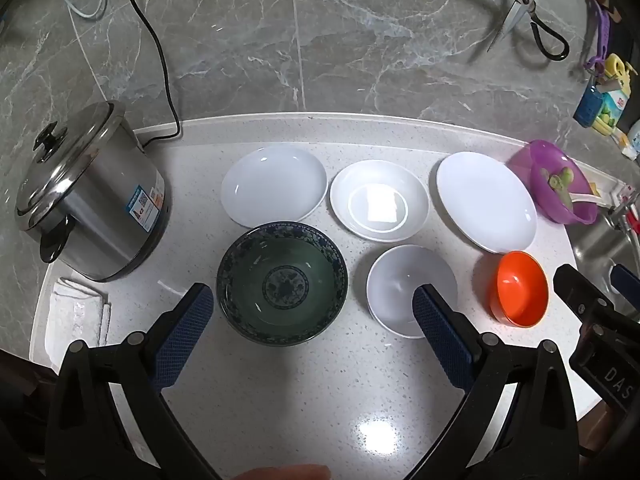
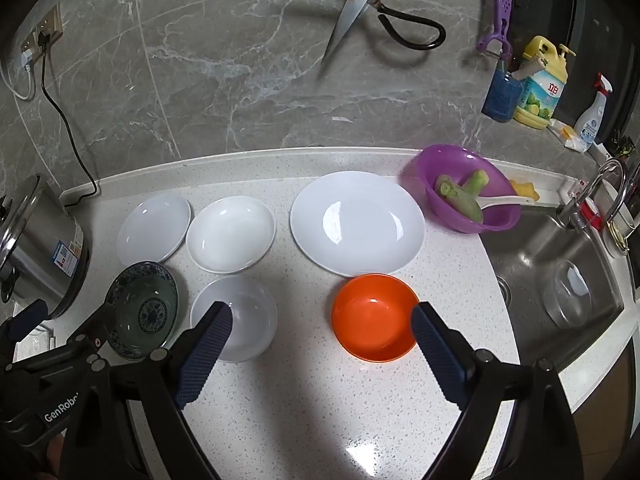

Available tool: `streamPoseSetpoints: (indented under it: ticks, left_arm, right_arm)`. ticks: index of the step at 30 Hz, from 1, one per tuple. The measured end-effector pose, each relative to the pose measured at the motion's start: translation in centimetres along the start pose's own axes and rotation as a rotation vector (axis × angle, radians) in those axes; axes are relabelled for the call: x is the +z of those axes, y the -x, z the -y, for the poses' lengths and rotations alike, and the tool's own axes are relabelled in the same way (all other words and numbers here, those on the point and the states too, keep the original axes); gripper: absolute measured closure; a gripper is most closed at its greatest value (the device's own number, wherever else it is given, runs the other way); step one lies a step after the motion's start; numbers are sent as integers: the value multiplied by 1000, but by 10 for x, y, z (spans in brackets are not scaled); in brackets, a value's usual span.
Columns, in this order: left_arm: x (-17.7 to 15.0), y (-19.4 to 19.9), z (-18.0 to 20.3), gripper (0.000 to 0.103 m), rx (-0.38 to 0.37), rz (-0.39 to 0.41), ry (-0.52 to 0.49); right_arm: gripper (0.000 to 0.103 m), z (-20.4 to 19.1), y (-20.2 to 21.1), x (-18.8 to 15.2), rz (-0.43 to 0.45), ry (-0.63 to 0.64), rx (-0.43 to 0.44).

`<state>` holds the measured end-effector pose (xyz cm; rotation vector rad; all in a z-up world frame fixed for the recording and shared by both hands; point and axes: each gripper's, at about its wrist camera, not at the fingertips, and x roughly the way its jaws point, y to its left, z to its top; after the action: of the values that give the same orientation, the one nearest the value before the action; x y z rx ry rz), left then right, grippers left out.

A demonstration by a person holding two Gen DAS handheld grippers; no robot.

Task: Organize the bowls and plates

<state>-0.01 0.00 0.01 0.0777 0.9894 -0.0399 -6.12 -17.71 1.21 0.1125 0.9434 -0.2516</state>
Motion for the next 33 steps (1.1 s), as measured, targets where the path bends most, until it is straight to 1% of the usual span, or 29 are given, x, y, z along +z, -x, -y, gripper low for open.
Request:
streamPoseSetpoints:
  ticks: [33]
  left_arm:
    - [-2, -3, -1, 2, -4, -6, 1]
  right_arm:
    - [11, 0, 0, -2, -5, -1, 2]
